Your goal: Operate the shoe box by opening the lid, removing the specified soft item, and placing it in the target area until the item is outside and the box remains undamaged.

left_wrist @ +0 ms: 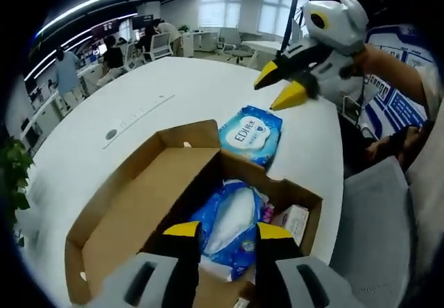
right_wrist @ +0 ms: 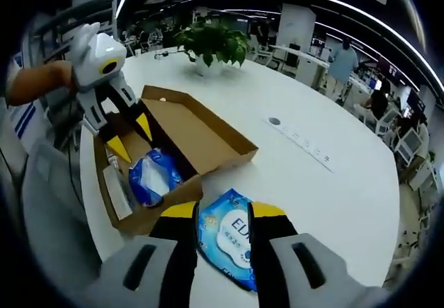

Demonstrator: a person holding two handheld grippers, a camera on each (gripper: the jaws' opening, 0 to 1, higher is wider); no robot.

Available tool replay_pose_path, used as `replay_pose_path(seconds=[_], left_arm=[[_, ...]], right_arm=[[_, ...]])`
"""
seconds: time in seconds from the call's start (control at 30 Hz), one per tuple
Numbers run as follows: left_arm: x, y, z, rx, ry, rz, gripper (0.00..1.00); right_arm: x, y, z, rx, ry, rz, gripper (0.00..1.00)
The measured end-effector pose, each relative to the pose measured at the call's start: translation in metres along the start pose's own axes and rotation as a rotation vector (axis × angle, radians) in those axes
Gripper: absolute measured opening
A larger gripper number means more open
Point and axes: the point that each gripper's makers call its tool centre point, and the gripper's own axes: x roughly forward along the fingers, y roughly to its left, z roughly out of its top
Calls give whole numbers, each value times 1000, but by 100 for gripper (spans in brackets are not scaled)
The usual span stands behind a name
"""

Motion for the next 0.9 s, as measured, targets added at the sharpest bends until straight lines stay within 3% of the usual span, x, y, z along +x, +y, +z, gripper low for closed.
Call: replay_pose_path(seconds=[0.37,0.9], left_arm=[[9,-17,-18,76,28,-86,28],[36,-25,-31,177,68,-122,19]], right_arm=[[27,42,17,-78,3,111,23],[59,79,18,-124,21,200,21]])
